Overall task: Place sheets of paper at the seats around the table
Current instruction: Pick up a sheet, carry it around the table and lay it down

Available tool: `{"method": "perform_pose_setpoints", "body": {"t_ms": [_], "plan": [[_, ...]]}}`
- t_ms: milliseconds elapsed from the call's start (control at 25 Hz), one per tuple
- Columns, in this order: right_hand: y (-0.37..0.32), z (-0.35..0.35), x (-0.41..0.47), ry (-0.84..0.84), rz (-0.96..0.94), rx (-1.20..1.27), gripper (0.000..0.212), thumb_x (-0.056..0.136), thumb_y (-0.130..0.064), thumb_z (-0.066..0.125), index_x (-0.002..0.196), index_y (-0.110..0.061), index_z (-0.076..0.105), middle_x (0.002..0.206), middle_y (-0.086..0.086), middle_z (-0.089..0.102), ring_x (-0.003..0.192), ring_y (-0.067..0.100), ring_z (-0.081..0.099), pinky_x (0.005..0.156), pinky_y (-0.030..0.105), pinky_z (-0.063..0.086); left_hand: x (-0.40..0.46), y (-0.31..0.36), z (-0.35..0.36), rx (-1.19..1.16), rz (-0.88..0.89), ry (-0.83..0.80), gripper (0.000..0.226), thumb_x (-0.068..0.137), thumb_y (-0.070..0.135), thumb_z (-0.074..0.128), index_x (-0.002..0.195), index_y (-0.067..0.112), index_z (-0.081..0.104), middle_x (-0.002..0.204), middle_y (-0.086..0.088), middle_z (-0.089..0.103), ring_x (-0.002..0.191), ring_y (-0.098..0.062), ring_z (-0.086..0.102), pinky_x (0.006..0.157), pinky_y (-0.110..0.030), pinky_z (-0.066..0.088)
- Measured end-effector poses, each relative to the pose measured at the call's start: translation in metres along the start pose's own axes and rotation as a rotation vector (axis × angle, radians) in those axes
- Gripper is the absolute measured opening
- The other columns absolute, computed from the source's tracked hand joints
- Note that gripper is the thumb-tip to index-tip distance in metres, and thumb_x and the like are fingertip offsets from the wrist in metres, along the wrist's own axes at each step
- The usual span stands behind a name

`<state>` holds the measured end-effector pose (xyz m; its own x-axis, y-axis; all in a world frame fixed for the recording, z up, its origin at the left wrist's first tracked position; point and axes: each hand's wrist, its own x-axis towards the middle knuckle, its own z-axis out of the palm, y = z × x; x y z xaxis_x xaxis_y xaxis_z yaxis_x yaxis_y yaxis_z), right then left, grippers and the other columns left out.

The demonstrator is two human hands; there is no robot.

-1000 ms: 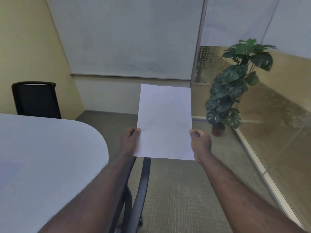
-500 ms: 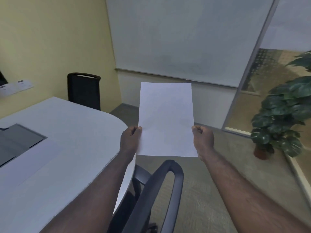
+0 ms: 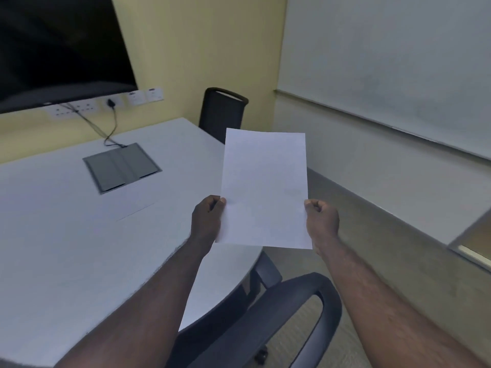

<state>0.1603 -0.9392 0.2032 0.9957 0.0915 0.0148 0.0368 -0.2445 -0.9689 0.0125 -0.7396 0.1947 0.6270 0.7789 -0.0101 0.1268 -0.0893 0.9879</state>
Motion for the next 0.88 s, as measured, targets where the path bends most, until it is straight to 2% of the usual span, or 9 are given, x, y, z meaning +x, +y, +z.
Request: {"method": "perform_pose_setpoints", "body": {"t_ms": [120,240,360,480,560,640,760,880], "plan": [[0.002,0.023,0.012,-0.116,0.007,0.001,0.017,0.095,-0.025,0.057,0.081,-0.020,0.066,0.083,0.001,0.069,0.084,0.024,0.066,0.077,0.040,0.057,-0.002,-0.006,-0.011,0.031,-0.020,0.117,0.021,0.090,0.036,0.055,0.074,0.027,0.065,0.062,0.018,0.059,0.059,-0.009,0.051,0.057,-0.026,0.041],[0.004,0.042,0.024,-0.226,-0.005,0.004,0.014,0.094,-0.026,0.058,0.088,-0.017,0.067,0.088,0.003,0.071,0.089,0.026,0.068,0.083,0.043,0.058,-0.007,-0.010,-0.019,0.047,-0.033,0.227,0.021,0.091,0.036,0.055,0.074,0.028,0.066,0.061,0.020,0.060,0.056,-0.003,0.051,0.055,-0.023,0.040],[0.004,0.061,0.031,-0.310,-0.043,-0.017,0.014,0.093,-0.027,0.058,0.086,-0.018,0.066,0.086,0.002,0.070,0.088,0.026,0.067,0.082,0.042,0.057,-0.014,-0.015,-0.027,0.039,-0.051,0.302,0.021,0.091,0.035,0.055,0.075,0.026,0.066,0.063,0.018,0.062,0.058,-0.005,0.052,0.057,-0.025,0.041],[0.007,0.081,0.029,-0.380,-0.071,-0.054,0.021,0.093,-0.027,0.058,0.073,-0.023,0.061,0.078,-0.002,0.065,0.081,0.023,0.062,0.079,0.042,0.053,-0.024,-0.023,-0.038,0.038,-0.081,0.358,0.021,0.092,0.034,0.055,0.075,0.025,0.065,0.061,0.019,0.059,0.057,-0.005,0.049,0.057,-0.025,0.039],[0.009,0.094,0.023,-0.427,-0.074,-0.056,0.026,0.092,-0.027,0.058,0.066,-0.026,0.058,0.074,-0.008,0.062,0.075,0.016,0.059,0.073,0.035,0.050,-0.028,-0.030,-0.048,0.037,-0.099,0.395,0.021,0.092,0.034,0.055,0.076,0.024,0.065,0.061,0.019,0.058,0.057,-0.006,0.048,0.057,-0.025,0.037],[0.010,0.108,0.015,-0.469,-0.070,-0.049,0.025,0.093,-0.027,0.057,0.067,-0.029,0.058,0.075,-0.013,0.061,0.073,0.010,0.057,0.069,0.028,0.044,-0.031,-0.038,-0.060,0.040,-0.115,0.430,0.021,0.092,0.034,0.055,0.078,0.024,0.066,0.060,0.020,0.057,0.056,-0.006,0.047,0.056,-0.026,0.036],[0.011,0.128,0.005,-0.519,-0.078,-0.066,0.018,0.093,-0.027,0.057,0.076,-0.029,0.060,0.077,-0.014,0.061,0.075,0.010,0.057,0.073,0.029,0.042,-0.033,-0.049,-0.078,0.052,-0.141,0.467,0.021,0.092,0.036,0.055,0.078,0.025,0.066,0.056,0.023,0.054,0.050,-0.001,0.043,0.052,-0.025,0.033],[0.013,0.150,-0.005,-0.555,-0.087,-0.083,0.018,0.093,-0.026,0.057,0.076,-0.031,0.059,0.078,-0.016,0.060,0.076,0.007,0.056,0.074,0.028,0.041,-0.034,-0.065,-0.095,0.027,-0.166,0.496,0.020,0.091,0.036,0.055,0.078,0.025,0.066,0.059,0.022,0.055,0.053,-0.002,0.044,0.055,-0.025,0.034]]}}
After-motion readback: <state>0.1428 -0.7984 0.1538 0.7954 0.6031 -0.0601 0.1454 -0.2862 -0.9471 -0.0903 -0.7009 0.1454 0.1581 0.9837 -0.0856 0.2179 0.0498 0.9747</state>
